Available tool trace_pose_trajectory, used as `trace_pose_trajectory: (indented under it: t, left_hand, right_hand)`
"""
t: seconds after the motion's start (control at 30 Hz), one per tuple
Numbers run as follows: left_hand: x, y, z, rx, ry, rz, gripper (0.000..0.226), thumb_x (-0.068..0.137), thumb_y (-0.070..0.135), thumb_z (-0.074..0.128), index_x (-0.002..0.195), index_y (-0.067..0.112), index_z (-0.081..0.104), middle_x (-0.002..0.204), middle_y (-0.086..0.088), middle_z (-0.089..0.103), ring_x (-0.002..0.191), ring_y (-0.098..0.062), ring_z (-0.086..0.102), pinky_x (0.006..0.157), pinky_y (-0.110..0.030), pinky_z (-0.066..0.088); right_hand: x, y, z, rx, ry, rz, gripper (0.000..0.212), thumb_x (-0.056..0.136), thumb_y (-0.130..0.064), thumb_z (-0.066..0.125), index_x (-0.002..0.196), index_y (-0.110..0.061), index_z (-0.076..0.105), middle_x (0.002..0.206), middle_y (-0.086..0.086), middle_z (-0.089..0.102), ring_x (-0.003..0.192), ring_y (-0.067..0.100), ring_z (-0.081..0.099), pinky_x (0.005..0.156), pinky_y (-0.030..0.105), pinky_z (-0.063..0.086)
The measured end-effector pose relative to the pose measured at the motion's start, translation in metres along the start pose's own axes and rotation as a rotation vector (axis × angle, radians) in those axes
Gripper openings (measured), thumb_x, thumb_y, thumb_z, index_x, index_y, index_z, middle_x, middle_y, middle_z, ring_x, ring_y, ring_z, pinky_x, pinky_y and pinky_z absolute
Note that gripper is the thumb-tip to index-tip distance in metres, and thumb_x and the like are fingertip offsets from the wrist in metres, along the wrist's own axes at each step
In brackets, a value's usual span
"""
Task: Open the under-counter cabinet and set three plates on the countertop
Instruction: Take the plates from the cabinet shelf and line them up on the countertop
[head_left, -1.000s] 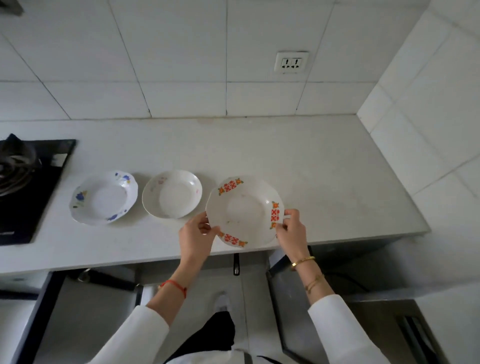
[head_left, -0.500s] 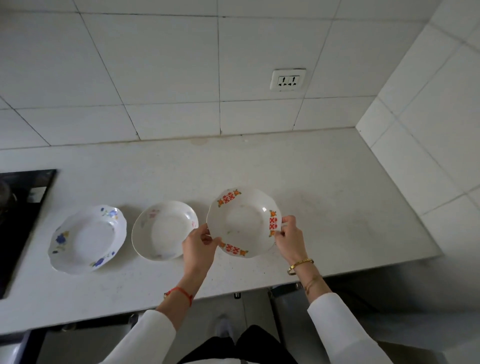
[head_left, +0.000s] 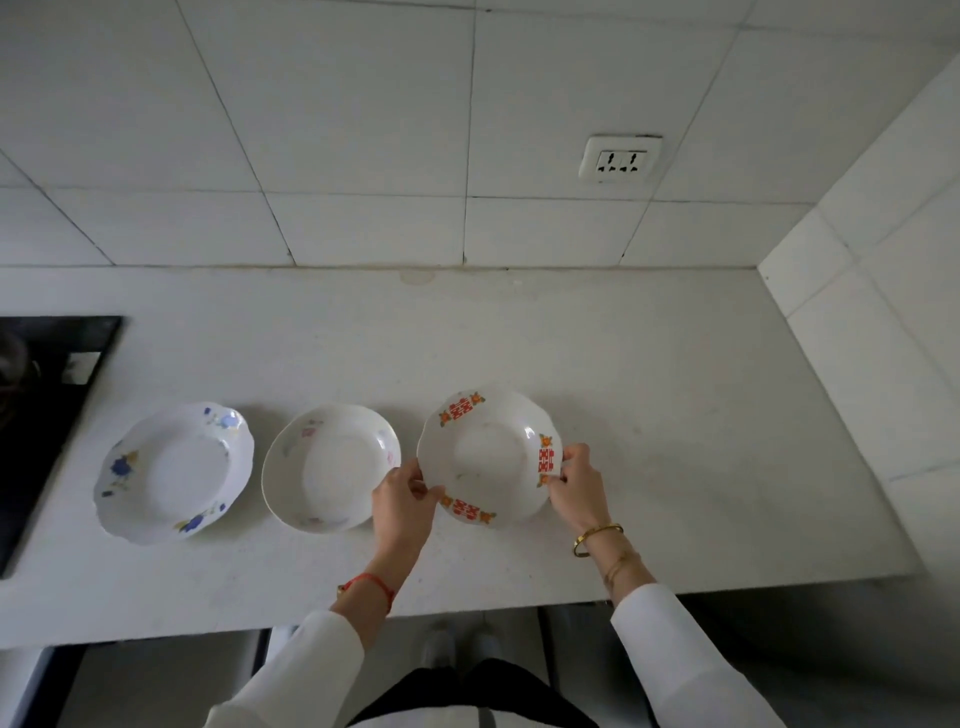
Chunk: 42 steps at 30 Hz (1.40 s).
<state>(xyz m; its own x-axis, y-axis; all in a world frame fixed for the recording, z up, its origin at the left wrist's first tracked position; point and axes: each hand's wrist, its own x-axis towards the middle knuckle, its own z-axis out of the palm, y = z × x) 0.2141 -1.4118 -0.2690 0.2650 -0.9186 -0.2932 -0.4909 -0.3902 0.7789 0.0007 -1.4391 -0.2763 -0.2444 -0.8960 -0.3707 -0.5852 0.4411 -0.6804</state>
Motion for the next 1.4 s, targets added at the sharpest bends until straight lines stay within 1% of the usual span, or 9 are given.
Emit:
trace_pose_trajectory:
  t: [0.07,0.2,0.33,0.67,0.87,1.0,1.1,1.27,1.4]
  left_hand:
    - [0.003,-0.004,0.001,0.016,-0.005,-0.013,0.018,0.077,0.006,0.073,0.094,0.011,0.071,0.082,-0.001,0.069,0.071,-0.010,0.062,0.064,-0.014,0.050]
    - [0.006,-0.012,0.004,0.042,0.003,-0.022,0.024,0.078,0.010,0.074,0.102,0.011,0.071,0.092,-0.006,0.071,0.080,-0.019,0.066,0.080,-0.035,0.059]
    - [0.007,-0.018,0.006,0.036,0.019,-0.032,0.027,0.079,0.010,0.074,0.105,0.011,0.071,0.094,-0.005,0.071,0.082,-0.019,0.067,0.083,-0.037,0.059]
    - [0.006,-0.022,0.007,0.042,0.028,-0.027,0.024,0.080,0.009,0.073,0.104,0.012,0.070,0.090,0.000,0.067,0.079,-0.016,0.062,0.083,-0.033,0.057]
    - [0.007,-0.027,0.008,0.063,0.003,-0.013,0.027,0.082,0.011,0.071,0.108,0.013,0.066,0.092,0.000,0.065,0.080,-0.016,0.062,0.079,-0.028,0.056]
    - [0.008,-0.028,0.009,0.114,-0.014,-0.007,0.031,0.083,0.013,0.071,0.113,0.011,0.063,0.099,-0.005,0.065,0.084,-0.020,0.062,0.085,-0.037,0.058]
    - [0.008,-0.028,0.008,0.133,-0.036,-0.009,0.037,0.082,0.013,0.071,0.118,0.011,0.061,0.102,-0.007,0.065,0.087,-0.022,0.063,0.085,-0.036,0.057]
    - [0.009,-0.030,0.006,0.125,-0.063,0.010,0.045,0.083,0.012,0.070,0.126,0.013,0.057,0.102,-0.007,0.068,0.087,-0.021,0.065,0.081,-0.026,0.052]
    - [0.006,-0.031,0.004,0.102,-0.080,0.025,0.047,0.083,0.013,0.070,0.128,0.015,0.056,0.103,-0.008,0.070,0.086,-0.021,0.067,0.082,-0.030,0.054]
  right_hand:
    - [0.002,0.000,0.003,0.001,-0.018,0.000,0.024,0.086,-0.008,0.057,0.104,-0.004,0.043,0.086,0.013,0.064,0.080,0.029,0.060,0.061,0.032,0.041]
    - [0.004,-0.001,0.007,0.000,-0.051,-0.013,0.021,0.087,-0.008,0.056,0.099,-0.011,0.040,0.076,-0.001,0.059,0.069,0.017,0.057,0.049,0.023,0.035]
    - [0.005,-0.002,0.011,-0.005,-0.057,-0.005,0.021,0.087,-0.006,0.056,0.098,-0.012,0.039,0.072,-0.006,0.055,0.064,0.005,0.052,0.047,0.019,0.033]
    - [0.006,0.004,0.018,-0.025,-0.076,0.006,0.025,0.087,-0.006,0.059,0.103,-0.007,0.039,0.086,0.004,0.060,0.075,0.020,0.058,0.049,0.018,0.038]
    - [0.004,0.008,0.023,-0.028,-0.072,0.017,0.025,0.088,-0.004,0.058,0.103,-0.009,0.038,0.090,0.006,0.061,0.078,0.019,0.059,0.050,0.014,0.038]
    - [0.003,0.010,0.025,-0.044,-0.058,0.017,0.025,0.090,-0.005,0.055,0.109,-0.007,0.039,0.090,0.007,0.063,0.072,0.015,0.058,0.048,0.013,0.036]
    - [0.003,0.012,0.027,-0.058,-0.055,0.018,0.027,0.091,-0.005,0.053,0.113,-0.006,0.039,0.088,0.008,0.063,0.065,0.009,0.056,0.048,0.013,0.037]
    - [0.001,0.013,0.030,-0.091,-0.041,0.004,0.030,0.093,-0.006,0.052,0.119,-0.006,0.037,0.091,0.002,0.057,0.075,0.015,0.056,0.048,0.010,0.038]
    - [-0.001,0.013,0.030,-0.105,-0.033,-0.006,0.032,0.094,-0.007,0.051,0.123,-0.005,0.036,0.094,0.004,0.056,0.080,0.018,0.057,0.049,0.011,0.039]
